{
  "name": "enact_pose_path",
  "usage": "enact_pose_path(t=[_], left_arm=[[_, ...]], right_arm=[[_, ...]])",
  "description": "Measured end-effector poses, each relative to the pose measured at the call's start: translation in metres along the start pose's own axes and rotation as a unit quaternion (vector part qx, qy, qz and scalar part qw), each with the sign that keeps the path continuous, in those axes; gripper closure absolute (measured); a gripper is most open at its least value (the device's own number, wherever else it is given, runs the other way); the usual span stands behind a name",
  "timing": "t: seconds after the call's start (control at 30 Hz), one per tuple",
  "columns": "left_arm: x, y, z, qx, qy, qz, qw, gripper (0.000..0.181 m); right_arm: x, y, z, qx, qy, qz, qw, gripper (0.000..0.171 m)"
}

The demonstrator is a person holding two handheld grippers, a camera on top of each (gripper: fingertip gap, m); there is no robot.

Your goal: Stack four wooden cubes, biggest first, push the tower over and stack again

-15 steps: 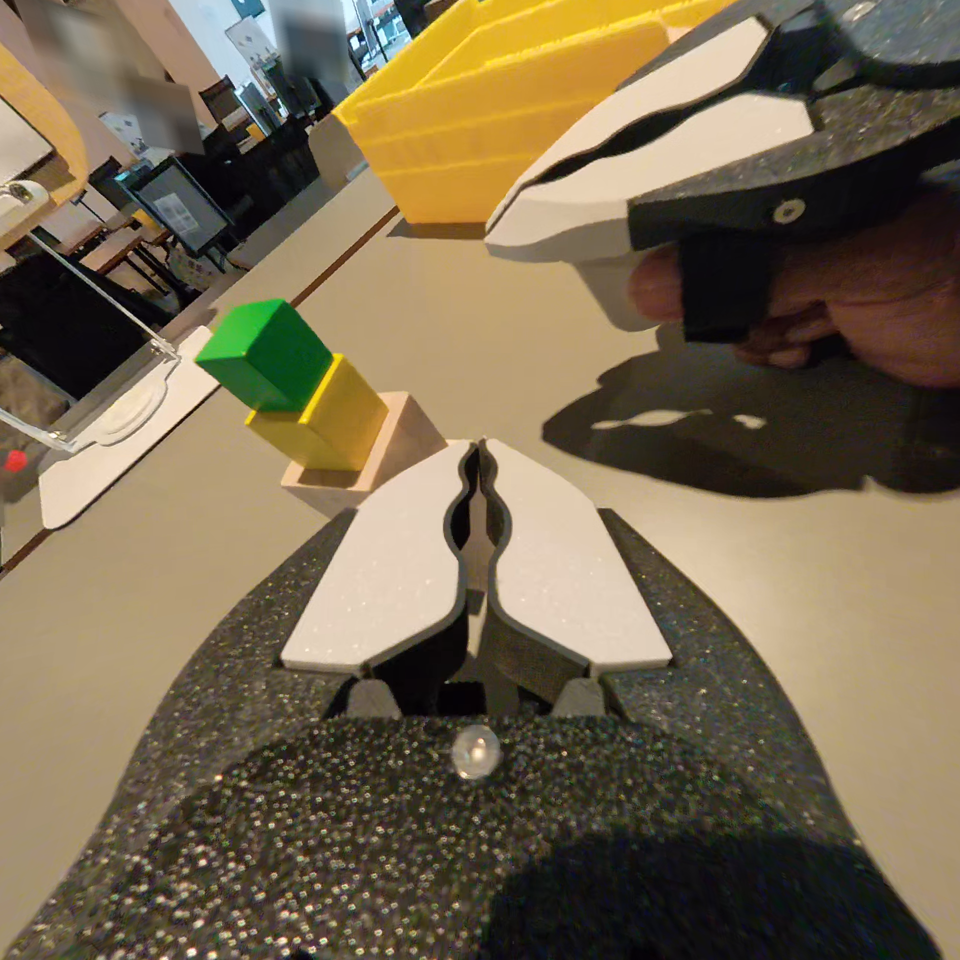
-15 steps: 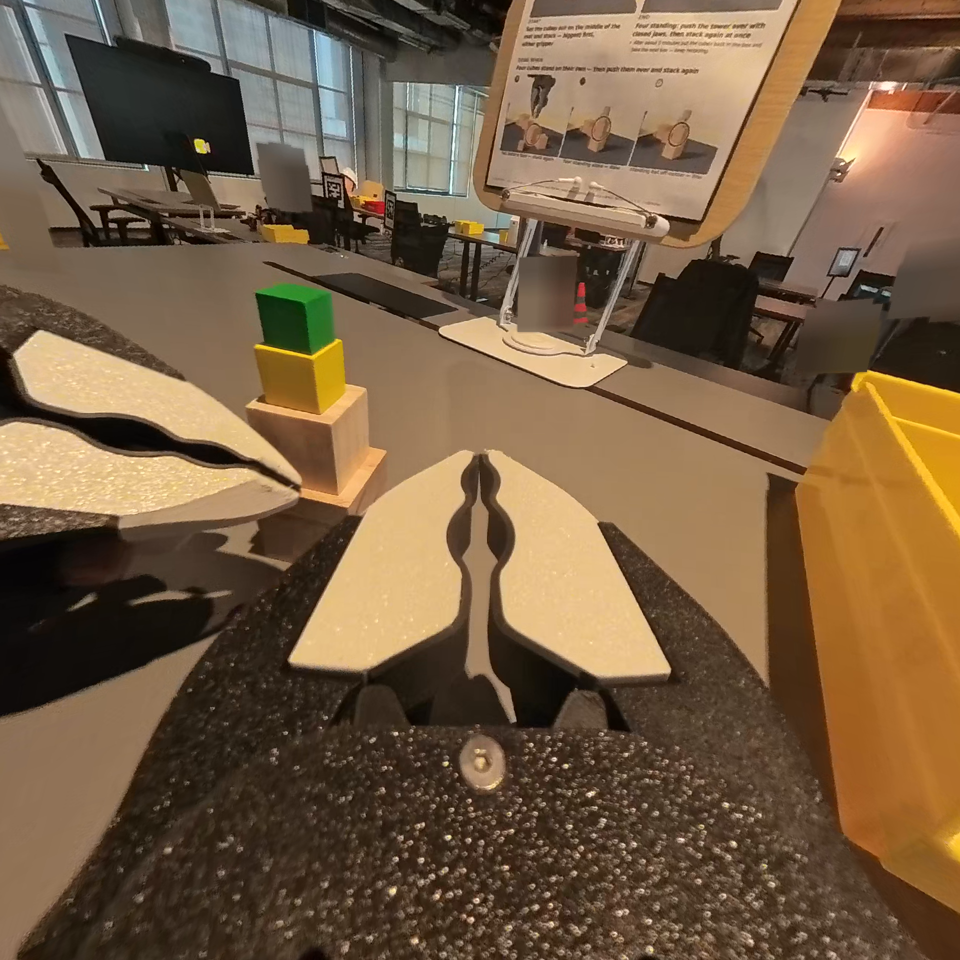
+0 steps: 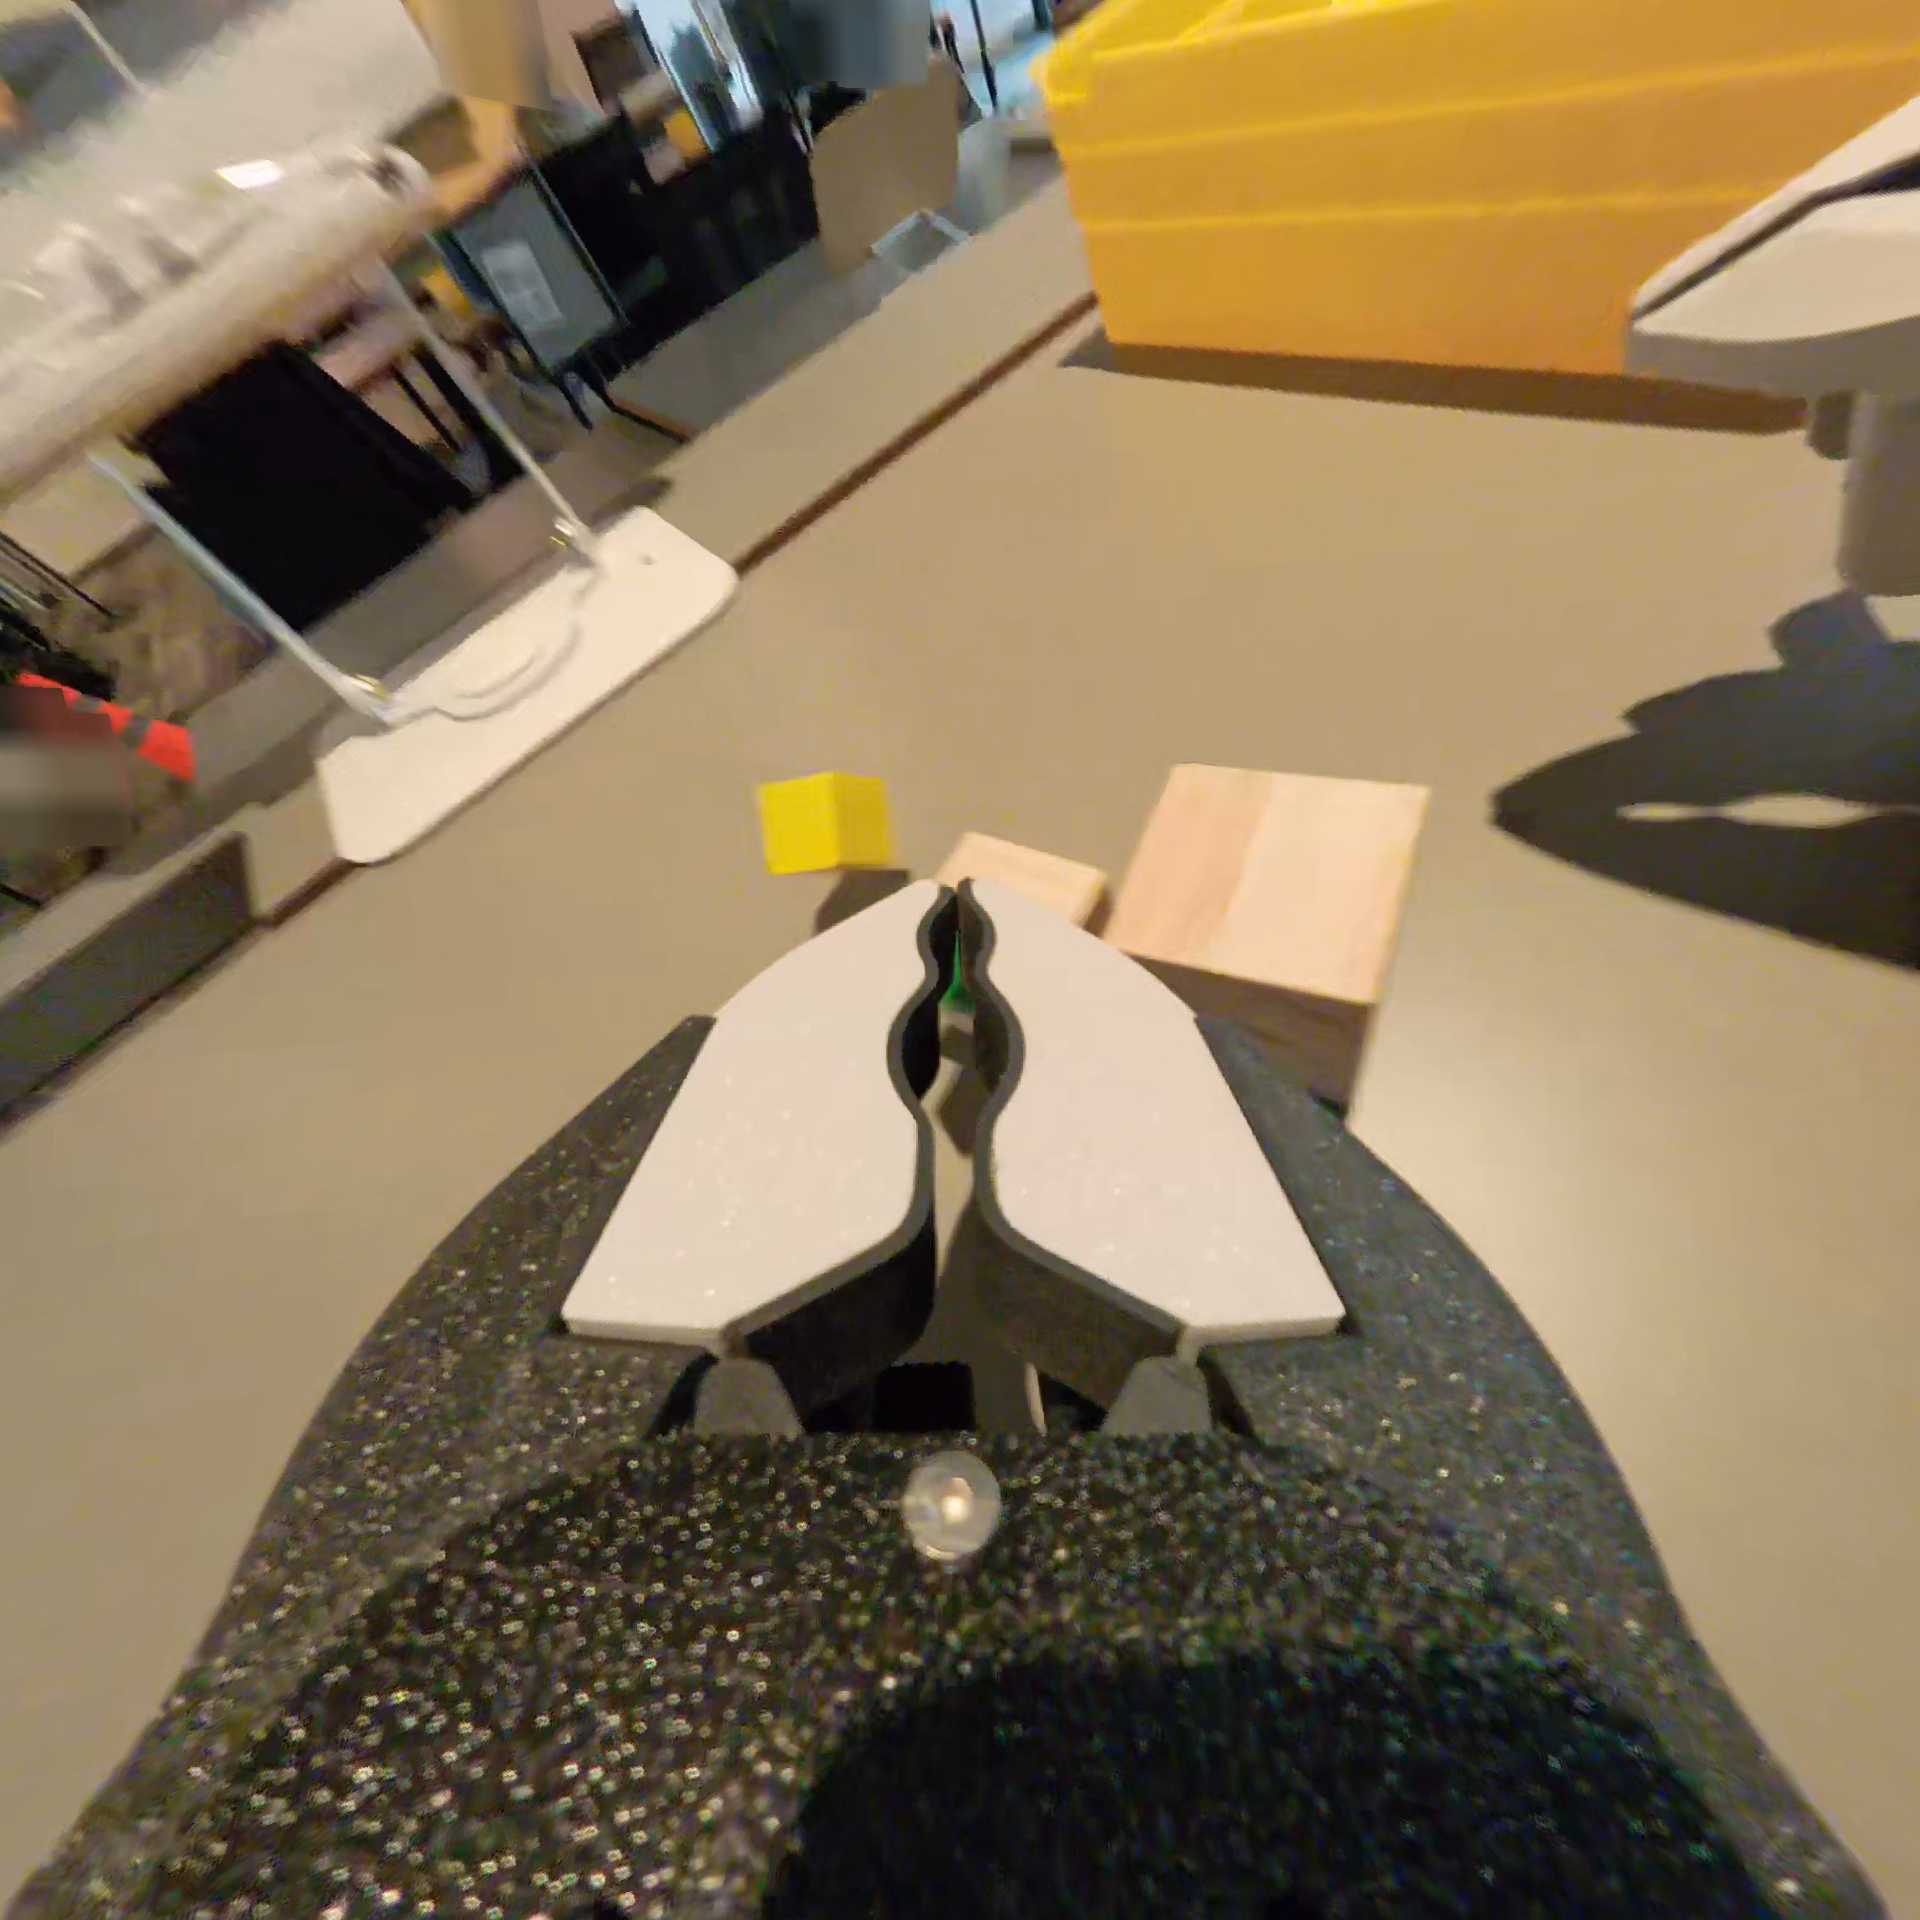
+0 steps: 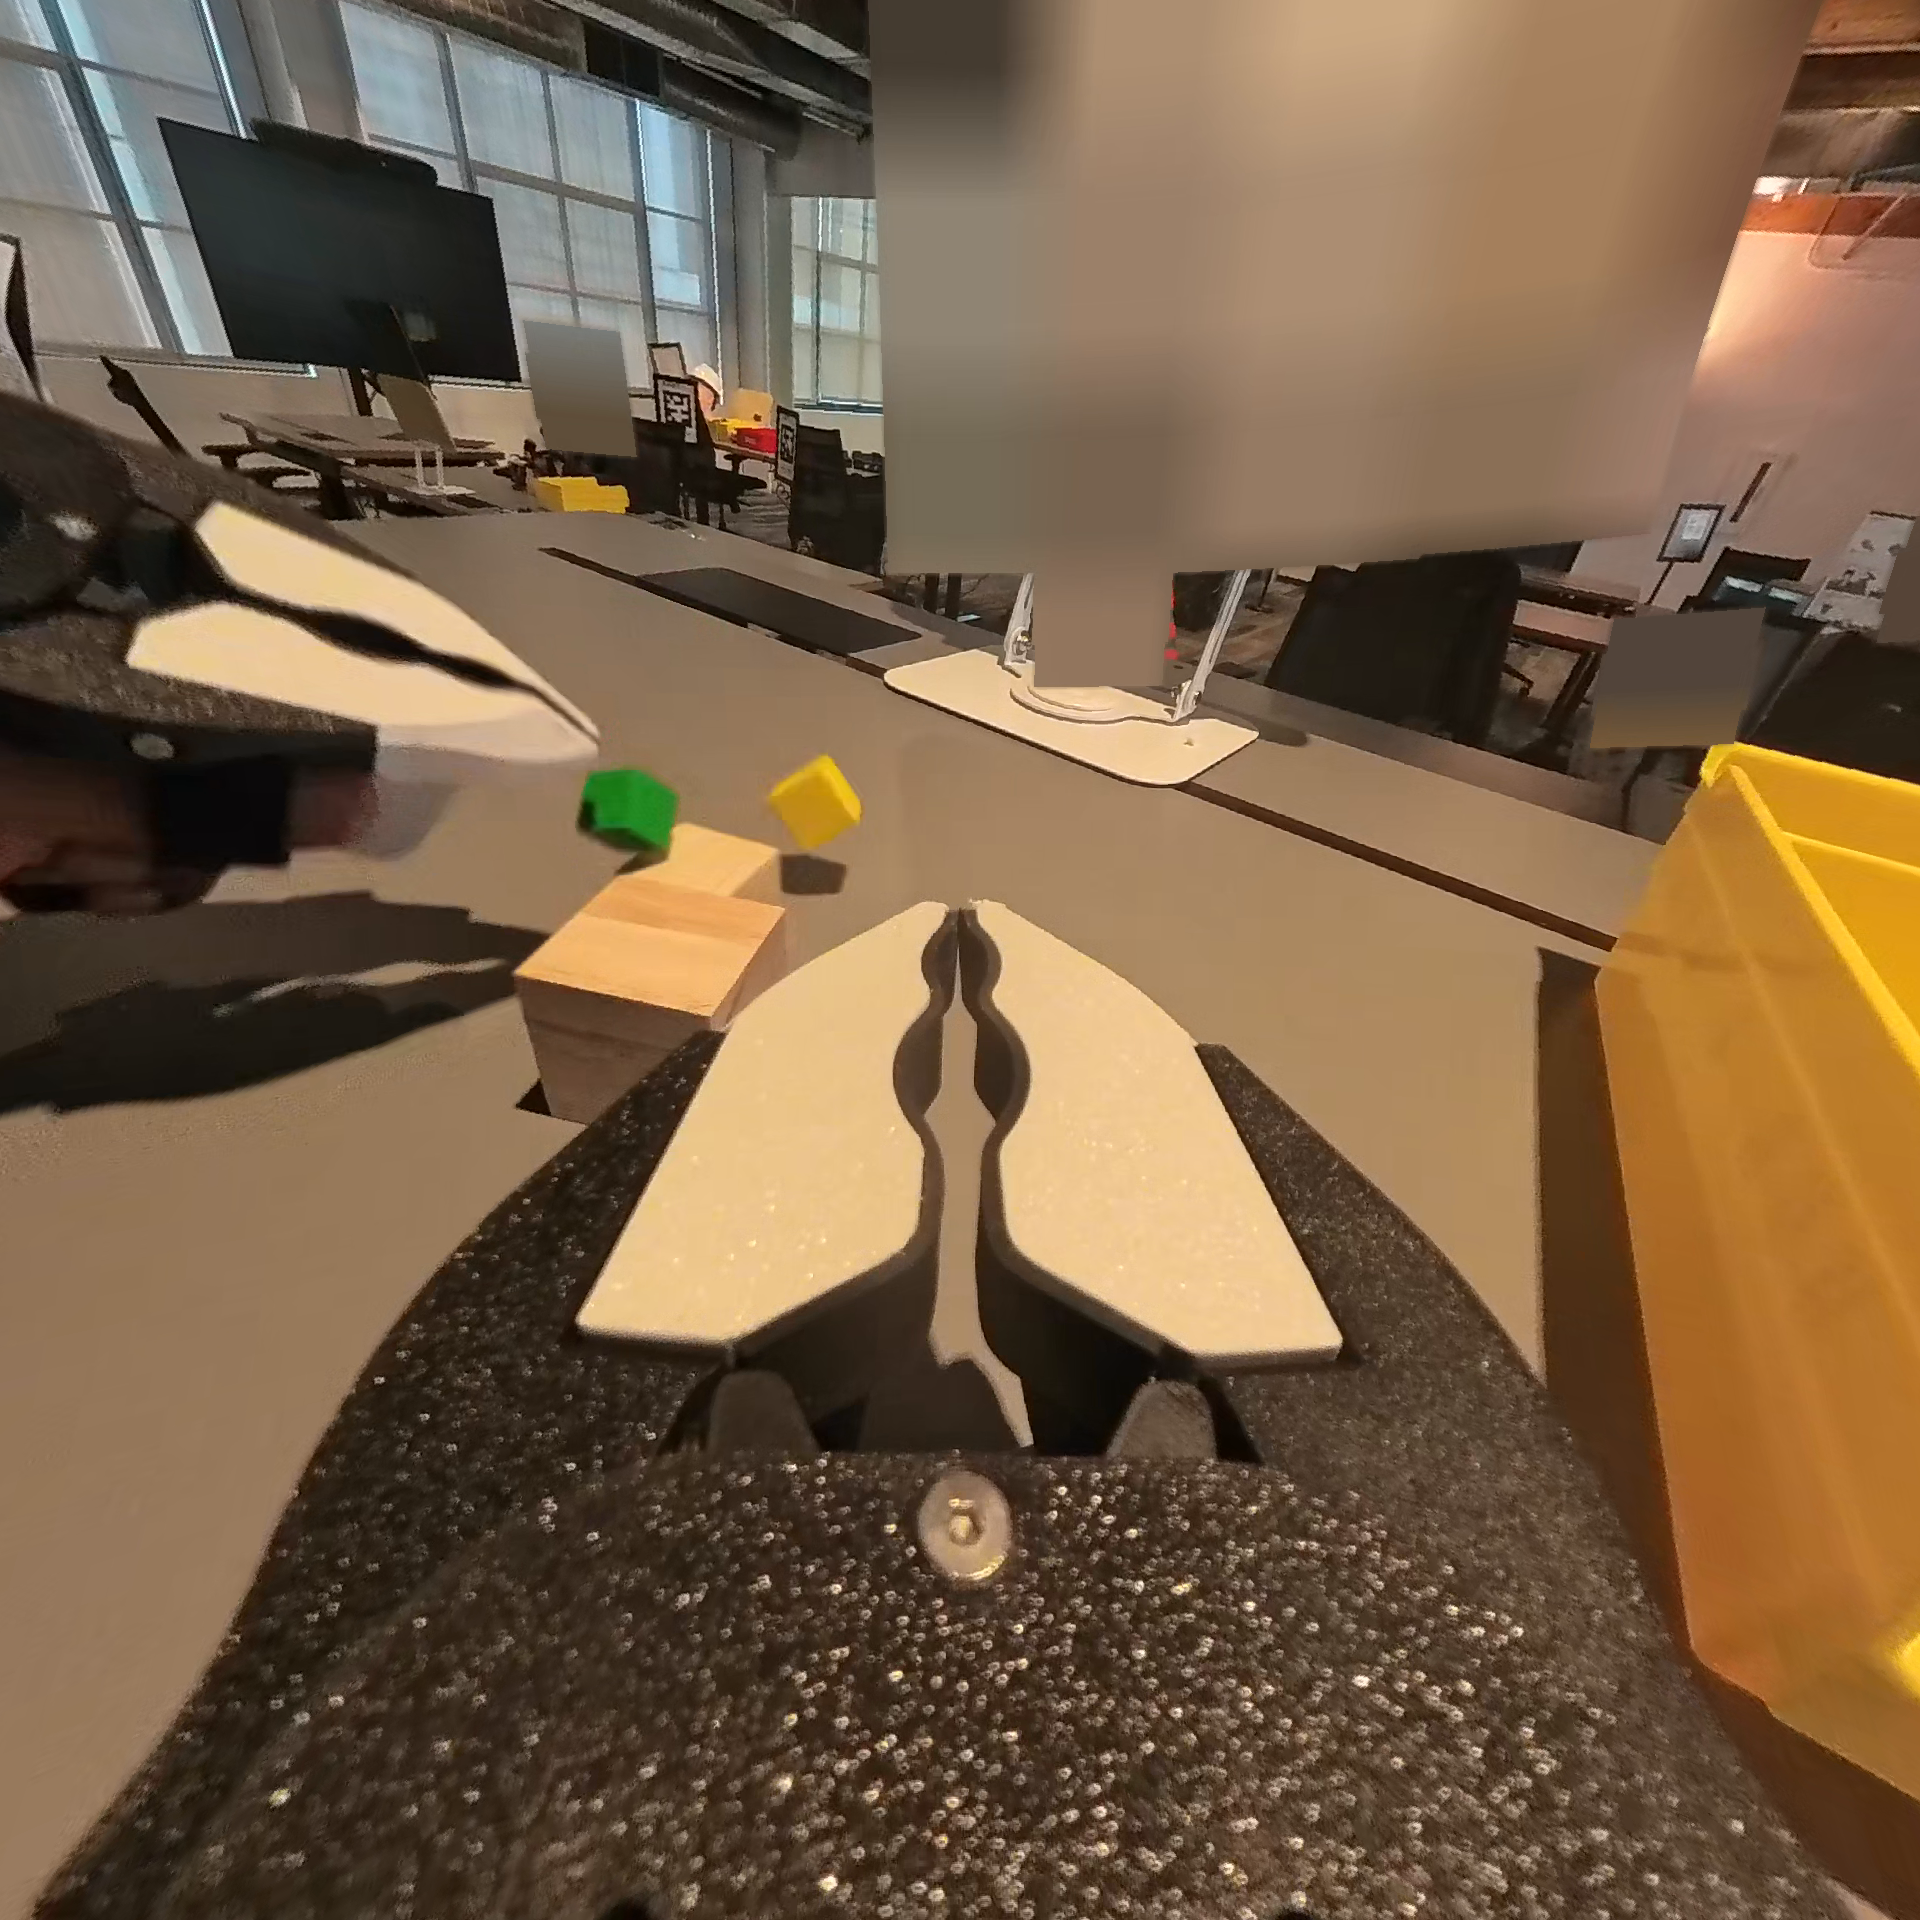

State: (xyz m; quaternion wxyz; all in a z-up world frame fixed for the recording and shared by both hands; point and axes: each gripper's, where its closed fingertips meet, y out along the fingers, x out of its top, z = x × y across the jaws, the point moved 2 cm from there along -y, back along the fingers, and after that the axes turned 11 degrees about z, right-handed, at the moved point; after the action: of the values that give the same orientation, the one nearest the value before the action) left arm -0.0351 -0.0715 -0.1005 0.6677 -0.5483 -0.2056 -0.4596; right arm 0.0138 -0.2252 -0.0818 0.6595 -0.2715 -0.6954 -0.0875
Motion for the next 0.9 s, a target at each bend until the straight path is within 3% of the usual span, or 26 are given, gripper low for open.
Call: enact_pose_path(t=[0.13, 0.23, 0.33, 0.4, 0.53, 0.77, 0.9], left_arm=[[0.002, -0.015, 0.077, 0.052, -0.049, -0.071, 0.995, 0.181], [-0.004, 0.000, 0.127, 0.032, -0.115, -0.073, 0.990, 0.163], [-0.020, 0.034, 0.134, -0.051, -0.133, -0.030, 0.989, 0.155], [-0.023, 0.041, 0.143, -0.044, -0.132, -0.032, 0.990, 0.153], [-0.005, 0.009, 0.164, -0.018, -0.140, -0.179, 0.974, 0.163], [-0.016, -0.051, 0.213, -0.015, -0.198, -0.277, 0.940, 0.163], [-0.045, -0.050, 0.226, -0.010, -0.242, -0.271, 0.932, 0.163]], right_arm=[[0.000, 0.000, 0.001, 0.001, -0.004, -0.001, 1.000, 0.171], [0.000, 0.001, 0.003, 0.001, -0.010, 0.002, 1.000, 0.171], [-0.001, 0.001, 0.004, 0.002, -0.014, 0.004, 1.000, 0.171], [-0.001, 0.001, 0.005, 0.003, -0.017, 0.004, 1.000, 0.171], [0.000, 0.001, 0.006, 0.005, -0.020, 0.001, 1.000, 0.171], [-0.002, 0.005, 0.007, 0.001, -0.029, 0.012, 1.000, 0.171], [-0.002, 0.007, 0.010, -0.003, -0.044, 0.018, 0.999, 0.171]])
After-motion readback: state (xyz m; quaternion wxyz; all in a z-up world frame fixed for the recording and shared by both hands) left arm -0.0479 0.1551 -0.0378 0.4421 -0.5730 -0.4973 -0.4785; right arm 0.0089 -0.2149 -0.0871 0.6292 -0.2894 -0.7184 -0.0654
